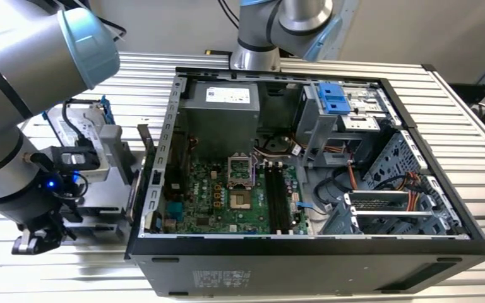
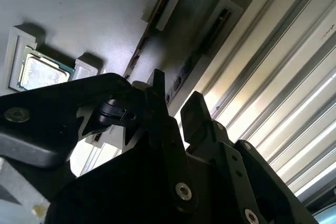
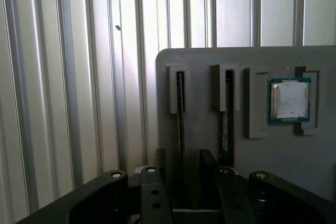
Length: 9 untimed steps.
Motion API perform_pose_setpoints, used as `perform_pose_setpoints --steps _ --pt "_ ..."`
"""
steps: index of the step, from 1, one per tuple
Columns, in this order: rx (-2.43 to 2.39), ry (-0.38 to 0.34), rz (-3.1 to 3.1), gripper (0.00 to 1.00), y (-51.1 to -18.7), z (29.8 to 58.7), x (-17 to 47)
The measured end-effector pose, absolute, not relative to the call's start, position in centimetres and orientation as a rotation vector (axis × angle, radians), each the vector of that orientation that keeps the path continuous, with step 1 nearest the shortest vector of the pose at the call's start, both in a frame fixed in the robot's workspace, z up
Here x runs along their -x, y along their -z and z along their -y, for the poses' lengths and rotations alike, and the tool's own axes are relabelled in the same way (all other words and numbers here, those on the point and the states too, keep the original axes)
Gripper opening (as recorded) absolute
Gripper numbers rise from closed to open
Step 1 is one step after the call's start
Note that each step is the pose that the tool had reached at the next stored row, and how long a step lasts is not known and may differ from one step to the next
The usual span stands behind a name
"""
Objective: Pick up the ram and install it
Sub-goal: 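Pick up the ram and move it above insertion slot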
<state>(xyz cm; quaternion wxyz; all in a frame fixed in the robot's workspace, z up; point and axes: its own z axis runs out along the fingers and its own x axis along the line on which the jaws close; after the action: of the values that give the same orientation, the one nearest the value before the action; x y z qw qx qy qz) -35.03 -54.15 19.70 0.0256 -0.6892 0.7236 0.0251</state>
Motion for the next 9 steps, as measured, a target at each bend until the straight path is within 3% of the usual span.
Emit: perform_pose_setpoints --steps 9 --pt "2.131 -0.078 -2.237 0.00 -19.70 54.15 35.04"
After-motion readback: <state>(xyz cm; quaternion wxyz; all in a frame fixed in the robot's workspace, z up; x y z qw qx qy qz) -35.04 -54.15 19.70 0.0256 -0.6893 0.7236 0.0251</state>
